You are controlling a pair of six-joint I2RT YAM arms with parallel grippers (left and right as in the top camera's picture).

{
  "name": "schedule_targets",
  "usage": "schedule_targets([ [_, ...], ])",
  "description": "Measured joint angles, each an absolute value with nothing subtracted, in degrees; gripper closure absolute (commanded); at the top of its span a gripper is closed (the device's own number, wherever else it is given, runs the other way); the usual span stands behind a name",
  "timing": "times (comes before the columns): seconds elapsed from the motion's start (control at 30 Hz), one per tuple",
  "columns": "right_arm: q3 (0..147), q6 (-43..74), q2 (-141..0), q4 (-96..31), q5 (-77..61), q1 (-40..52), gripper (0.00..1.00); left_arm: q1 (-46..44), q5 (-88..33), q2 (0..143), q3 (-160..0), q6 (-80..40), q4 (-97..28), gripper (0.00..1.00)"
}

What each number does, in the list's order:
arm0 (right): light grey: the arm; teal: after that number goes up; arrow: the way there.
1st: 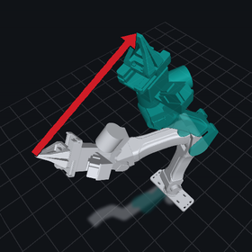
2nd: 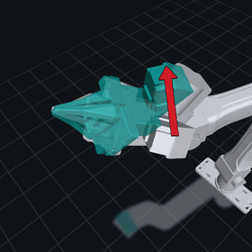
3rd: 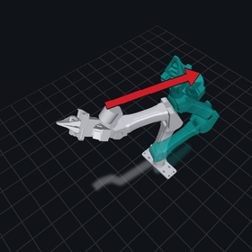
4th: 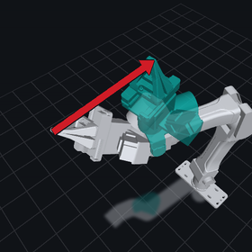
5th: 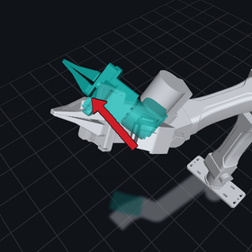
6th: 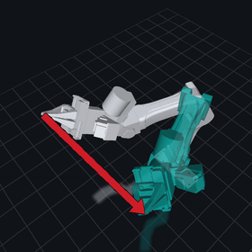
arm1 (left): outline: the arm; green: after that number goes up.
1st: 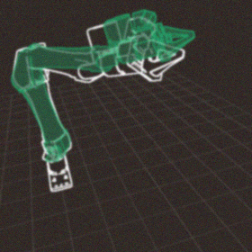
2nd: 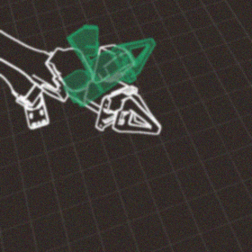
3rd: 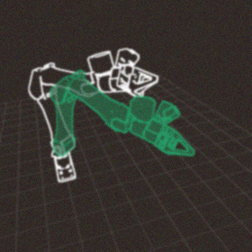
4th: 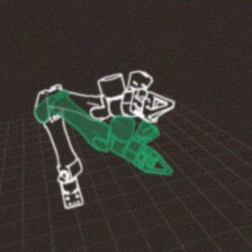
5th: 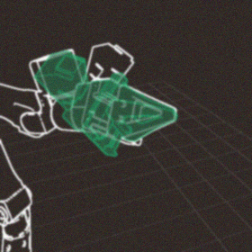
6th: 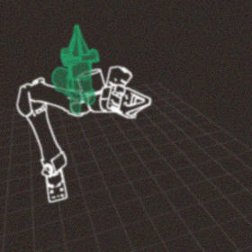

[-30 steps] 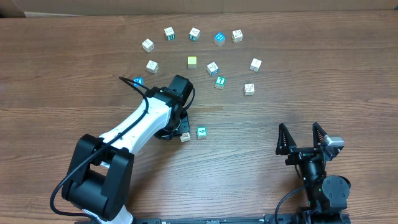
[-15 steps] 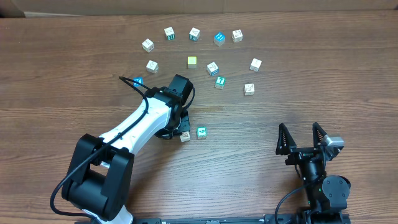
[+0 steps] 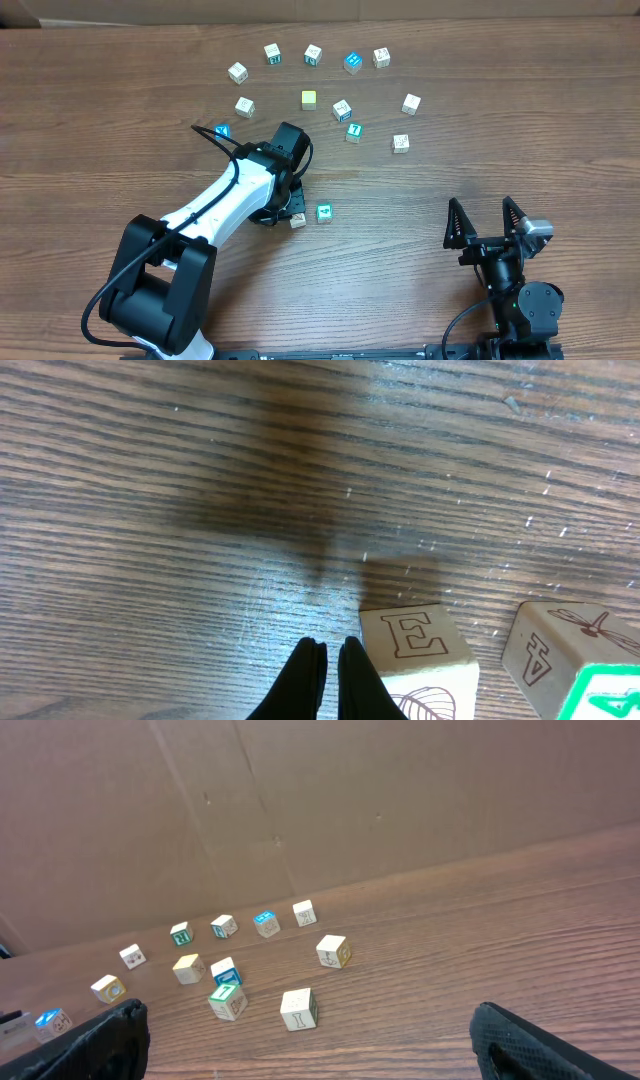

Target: Form a horizontal line

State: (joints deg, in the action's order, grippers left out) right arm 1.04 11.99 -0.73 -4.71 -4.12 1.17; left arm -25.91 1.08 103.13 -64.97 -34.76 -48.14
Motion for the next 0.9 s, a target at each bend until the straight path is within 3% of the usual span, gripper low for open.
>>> schedule_targets([
  [0.9, 1.04, 11.99, -0.73, -4.73, -4.10, 1.17, 0.00, -25.91, 0.25, 103.15, -62.54, -34.76, -45.10, 0.95],
])
